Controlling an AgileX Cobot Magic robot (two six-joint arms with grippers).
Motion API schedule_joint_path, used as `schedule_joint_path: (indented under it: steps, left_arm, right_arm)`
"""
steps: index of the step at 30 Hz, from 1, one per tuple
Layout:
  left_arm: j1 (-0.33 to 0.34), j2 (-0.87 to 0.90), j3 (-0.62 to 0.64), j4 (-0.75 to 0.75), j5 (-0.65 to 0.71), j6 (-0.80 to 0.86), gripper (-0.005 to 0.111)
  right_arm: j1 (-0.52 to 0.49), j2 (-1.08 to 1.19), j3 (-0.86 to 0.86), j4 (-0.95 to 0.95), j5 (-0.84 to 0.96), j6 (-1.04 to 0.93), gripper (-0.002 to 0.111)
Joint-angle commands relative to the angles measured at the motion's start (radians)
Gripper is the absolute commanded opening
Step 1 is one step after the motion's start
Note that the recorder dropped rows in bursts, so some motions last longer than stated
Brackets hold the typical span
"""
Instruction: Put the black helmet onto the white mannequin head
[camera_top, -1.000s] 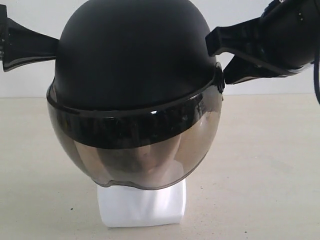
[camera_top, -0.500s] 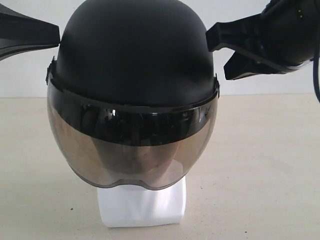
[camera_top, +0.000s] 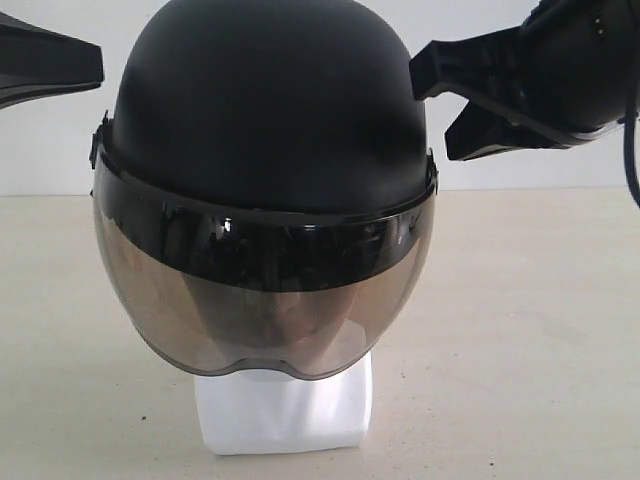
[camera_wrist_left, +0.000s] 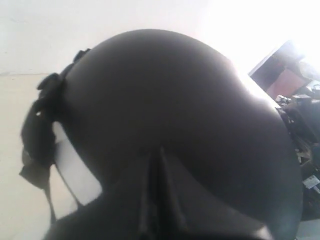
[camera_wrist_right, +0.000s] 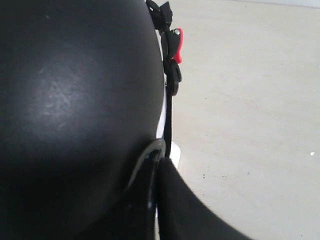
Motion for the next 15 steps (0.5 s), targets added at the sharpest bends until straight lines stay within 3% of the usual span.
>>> schedule_joint_path:
  steps: [1,15]
  left_arm:
    - [0.051,0.021,0.02,-0.006,-0.043,-0.004,0.004]
    - [0.058,0.049,0.057,-0.006,-0.057,-0.004,0.004]
  right_arm:
    - [0.003,-0.007,-0.007,0.034,-0.004,-0.025,0.0]
    - [0.003,-0.016,-0.007,0.052,-0.039,-0.035,0.0]
